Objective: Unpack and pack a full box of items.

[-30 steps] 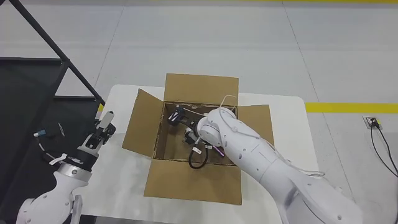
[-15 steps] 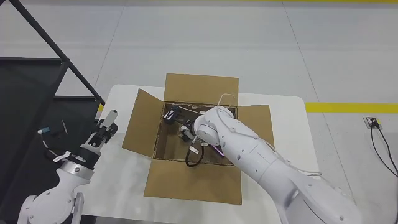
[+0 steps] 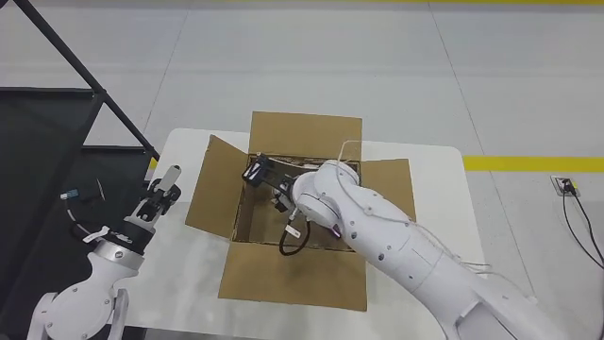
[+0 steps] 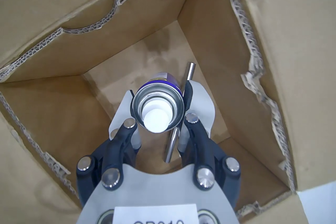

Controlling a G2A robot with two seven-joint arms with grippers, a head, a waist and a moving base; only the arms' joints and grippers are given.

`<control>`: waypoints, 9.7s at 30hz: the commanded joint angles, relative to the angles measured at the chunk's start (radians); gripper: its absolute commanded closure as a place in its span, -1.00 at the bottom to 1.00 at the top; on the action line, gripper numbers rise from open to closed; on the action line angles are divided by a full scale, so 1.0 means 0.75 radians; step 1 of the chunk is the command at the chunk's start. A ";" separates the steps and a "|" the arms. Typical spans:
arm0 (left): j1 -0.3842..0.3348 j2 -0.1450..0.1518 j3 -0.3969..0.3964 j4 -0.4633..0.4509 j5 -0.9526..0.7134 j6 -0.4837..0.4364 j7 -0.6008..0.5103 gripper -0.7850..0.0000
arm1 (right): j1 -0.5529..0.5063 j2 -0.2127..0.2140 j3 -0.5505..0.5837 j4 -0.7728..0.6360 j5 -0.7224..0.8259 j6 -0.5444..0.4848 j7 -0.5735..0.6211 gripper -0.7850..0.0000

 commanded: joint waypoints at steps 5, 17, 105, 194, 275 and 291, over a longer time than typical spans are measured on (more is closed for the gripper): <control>-0.009 0.003 0.013 0.008 -0.002 0.004 0.010 -1.00 | -0.149 0.111 0.209 -0.338 -0.140 0.034 0.211 1.00; -0.022 0.006 0.032 0.017 0.005 0.011 0.005 -1.00 | -0.614 0.278 0.743 -1.028 -0.341 0.004 0.411 1.00; -0.009 0.006 0.037 0.011 0.003 0.004 0.025 -1.00 | -0.888 0.446 1.361 -0.781 -0.295 0.070 0.166 -1.00; 0.080 0.006 -0.050 -0.021 -0.096 -0.022 0.170 -1.00 | 0.158 -0.258 -0.076 1.068 0.168 -0.294 -0.259 1.00; 0.080 0.006 -0.050 -0.021 -0.096 -0.022 0.170 -1.00 | -1.450 0.374 1.599 -1.473 0.011 -0.019 0.322 1.00; 0.080 0.006 -0.050 -0.021 -0.096 -0.022 0.170 -1.00 | -1.328 0.410 1.601 -0.864 0.229 -0.151 0.267 1.00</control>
